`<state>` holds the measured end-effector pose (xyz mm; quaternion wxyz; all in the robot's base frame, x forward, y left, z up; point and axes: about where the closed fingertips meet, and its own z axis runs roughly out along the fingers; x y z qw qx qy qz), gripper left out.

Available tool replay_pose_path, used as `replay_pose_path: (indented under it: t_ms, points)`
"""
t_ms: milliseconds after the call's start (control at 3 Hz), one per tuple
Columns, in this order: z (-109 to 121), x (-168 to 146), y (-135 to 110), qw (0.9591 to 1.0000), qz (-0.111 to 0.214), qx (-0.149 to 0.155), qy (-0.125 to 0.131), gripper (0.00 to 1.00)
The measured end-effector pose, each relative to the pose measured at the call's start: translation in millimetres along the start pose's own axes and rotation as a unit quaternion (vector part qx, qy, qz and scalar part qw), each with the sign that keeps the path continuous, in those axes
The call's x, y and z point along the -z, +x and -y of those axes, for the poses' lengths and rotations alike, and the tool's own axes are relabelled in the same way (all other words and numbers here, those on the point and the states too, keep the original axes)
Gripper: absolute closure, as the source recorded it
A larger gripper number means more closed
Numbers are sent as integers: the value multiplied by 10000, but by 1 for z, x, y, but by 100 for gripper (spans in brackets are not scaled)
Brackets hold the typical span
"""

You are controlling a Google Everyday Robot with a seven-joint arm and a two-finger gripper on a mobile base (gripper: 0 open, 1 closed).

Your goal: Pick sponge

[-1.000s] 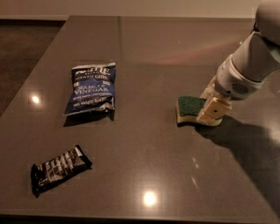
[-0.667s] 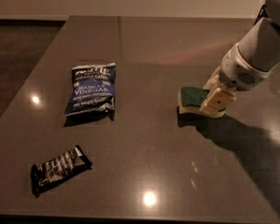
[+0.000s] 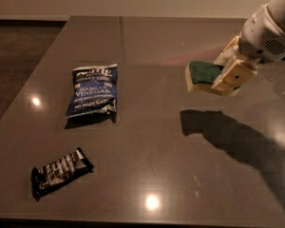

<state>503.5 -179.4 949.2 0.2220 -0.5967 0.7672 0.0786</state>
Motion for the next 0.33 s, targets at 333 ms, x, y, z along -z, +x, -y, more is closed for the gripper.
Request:
replay_pose_path:
  t_ms: [333]
  points:
    - [1, 6, -4, 10000, 59, 40, 36, 100]
